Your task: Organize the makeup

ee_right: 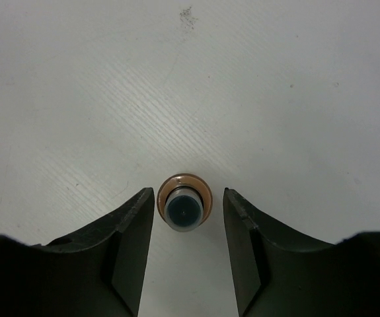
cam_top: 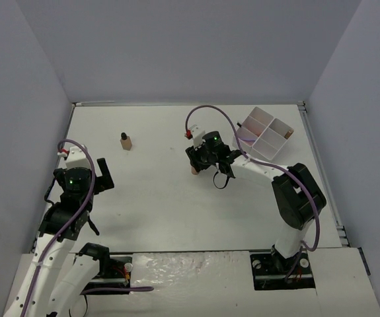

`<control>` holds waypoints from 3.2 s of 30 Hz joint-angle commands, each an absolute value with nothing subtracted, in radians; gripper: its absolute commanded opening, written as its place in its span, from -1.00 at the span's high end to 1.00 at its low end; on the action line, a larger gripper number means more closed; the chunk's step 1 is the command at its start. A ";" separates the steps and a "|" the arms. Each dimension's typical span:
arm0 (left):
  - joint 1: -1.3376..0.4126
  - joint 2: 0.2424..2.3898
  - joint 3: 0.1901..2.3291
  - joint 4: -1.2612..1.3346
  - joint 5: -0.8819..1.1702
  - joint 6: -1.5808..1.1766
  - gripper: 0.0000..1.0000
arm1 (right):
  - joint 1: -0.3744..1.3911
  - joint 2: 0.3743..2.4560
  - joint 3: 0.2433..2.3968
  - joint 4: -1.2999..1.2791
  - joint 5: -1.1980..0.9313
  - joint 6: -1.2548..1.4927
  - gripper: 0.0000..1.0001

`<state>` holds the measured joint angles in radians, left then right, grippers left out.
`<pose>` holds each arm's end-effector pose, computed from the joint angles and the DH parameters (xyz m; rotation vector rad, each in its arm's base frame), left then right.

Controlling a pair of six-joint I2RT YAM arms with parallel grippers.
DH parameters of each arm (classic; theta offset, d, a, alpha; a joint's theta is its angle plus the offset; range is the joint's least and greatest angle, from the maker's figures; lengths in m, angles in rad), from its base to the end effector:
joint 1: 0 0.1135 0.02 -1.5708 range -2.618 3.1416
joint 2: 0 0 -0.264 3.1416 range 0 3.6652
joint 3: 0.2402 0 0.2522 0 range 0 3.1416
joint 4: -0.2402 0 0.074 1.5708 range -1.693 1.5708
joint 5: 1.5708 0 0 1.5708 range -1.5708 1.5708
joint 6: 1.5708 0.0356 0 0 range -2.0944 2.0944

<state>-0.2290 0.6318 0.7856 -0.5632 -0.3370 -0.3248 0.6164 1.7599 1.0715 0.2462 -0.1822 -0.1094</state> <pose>0.1376 -0.0200 0.3234 -0.3098 1.9313 -0.0306 0.3189 0.2339 0.2169 -0.8337 1.8637 0.5038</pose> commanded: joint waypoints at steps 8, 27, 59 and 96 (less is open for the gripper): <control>-0.229 0.654 0.810 -0.500 -0.331 -0.311 -0.89 | 0.629 1.770 1.136 0.275 -0.168 -0.116 0.23; -0.229 0.655 0.811 -0.499 -0.328 -0.304 -0.89 | 0.627 1.754 1.131 0.256 -0.118 -0.125 0.94; -0.216 0.670 0.821 -0.501 -0.285 -0.304 -0.89 | 0.143 1.432 0.940 0.259 0.209 0.190 1.00; -0.218 0.704 0.819 -0.500 -0.279 -0.300 -0.89 | 0.118 1.613 0.893 0.463 0.175 0.178 1.00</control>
